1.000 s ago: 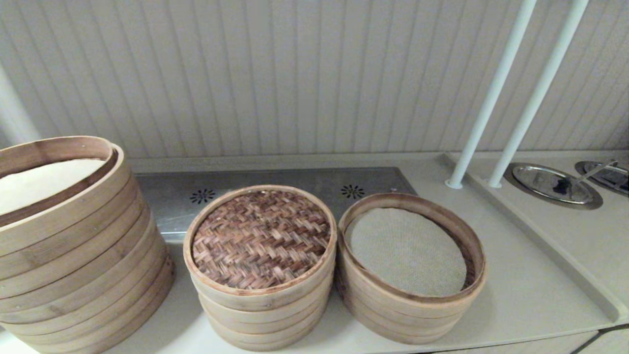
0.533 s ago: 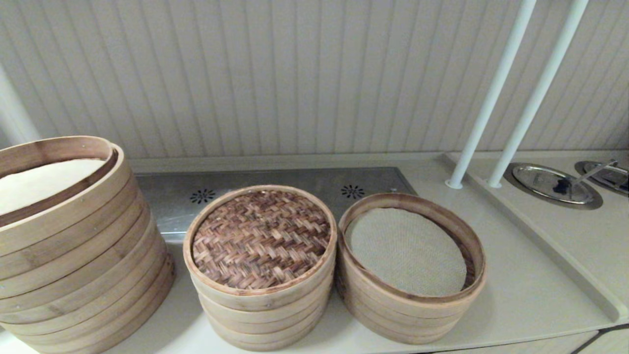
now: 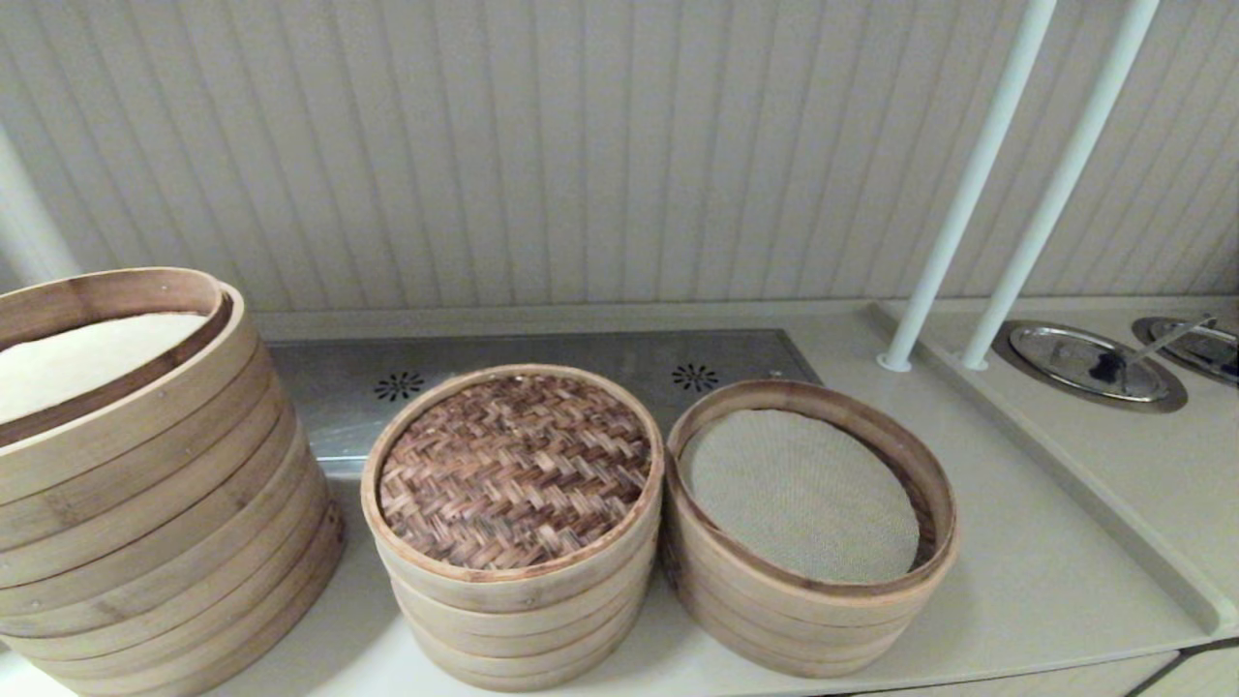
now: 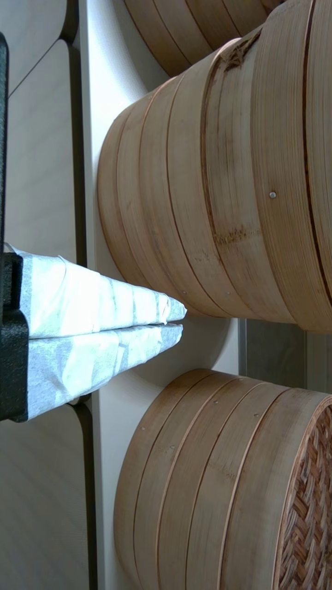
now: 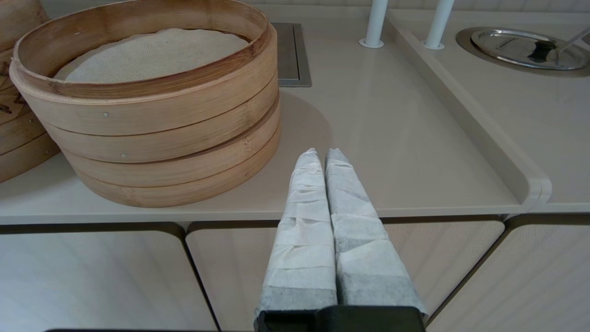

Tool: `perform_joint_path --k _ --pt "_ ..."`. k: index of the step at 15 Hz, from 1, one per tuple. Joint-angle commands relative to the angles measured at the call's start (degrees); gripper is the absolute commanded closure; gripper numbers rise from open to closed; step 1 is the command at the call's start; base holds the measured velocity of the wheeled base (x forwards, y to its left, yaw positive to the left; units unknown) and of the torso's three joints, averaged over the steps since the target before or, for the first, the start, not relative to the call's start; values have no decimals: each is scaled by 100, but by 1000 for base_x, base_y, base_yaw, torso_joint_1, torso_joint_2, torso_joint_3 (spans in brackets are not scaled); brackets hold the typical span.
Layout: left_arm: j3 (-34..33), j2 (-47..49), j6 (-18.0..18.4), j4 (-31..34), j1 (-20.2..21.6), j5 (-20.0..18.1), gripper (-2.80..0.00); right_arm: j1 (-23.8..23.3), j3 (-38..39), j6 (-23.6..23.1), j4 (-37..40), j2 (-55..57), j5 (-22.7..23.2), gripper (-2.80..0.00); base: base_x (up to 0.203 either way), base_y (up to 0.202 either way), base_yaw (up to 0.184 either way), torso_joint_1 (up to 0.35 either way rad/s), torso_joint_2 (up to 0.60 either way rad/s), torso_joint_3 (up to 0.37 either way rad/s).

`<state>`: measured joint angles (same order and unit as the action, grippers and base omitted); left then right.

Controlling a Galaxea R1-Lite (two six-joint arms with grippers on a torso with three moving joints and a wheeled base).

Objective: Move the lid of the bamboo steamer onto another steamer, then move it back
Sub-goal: Pick up the steamer

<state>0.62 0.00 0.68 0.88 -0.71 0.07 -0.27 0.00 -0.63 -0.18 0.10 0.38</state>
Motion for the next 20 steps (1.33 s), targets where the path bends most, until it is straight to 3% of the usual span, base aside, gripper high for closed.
perform_joint_path --k 1,4,10,17,20 --pt "-1 9 2 0 0 1 0 -4 -14 -29 9 17 15 0 0 0 0 0 0 0" --pt "-1 9 2 0 0 1 0 -2 -268 -146 57 47 79 0 0 0 0 0 0 0" --pt "-1 9 2 0 0 1 0 4 -1680 -146 641 910 557 0 0 0 0 0 0 0" --pt "-1 9 2 0 0 1 0 81 -3272 195 92 3366 881 0 0 0 0 0 0 0" --pt "-1 9 2 0 0 1 0 407 -4133 309 -7 4519 1036 0 0 0 0 0 0 0"
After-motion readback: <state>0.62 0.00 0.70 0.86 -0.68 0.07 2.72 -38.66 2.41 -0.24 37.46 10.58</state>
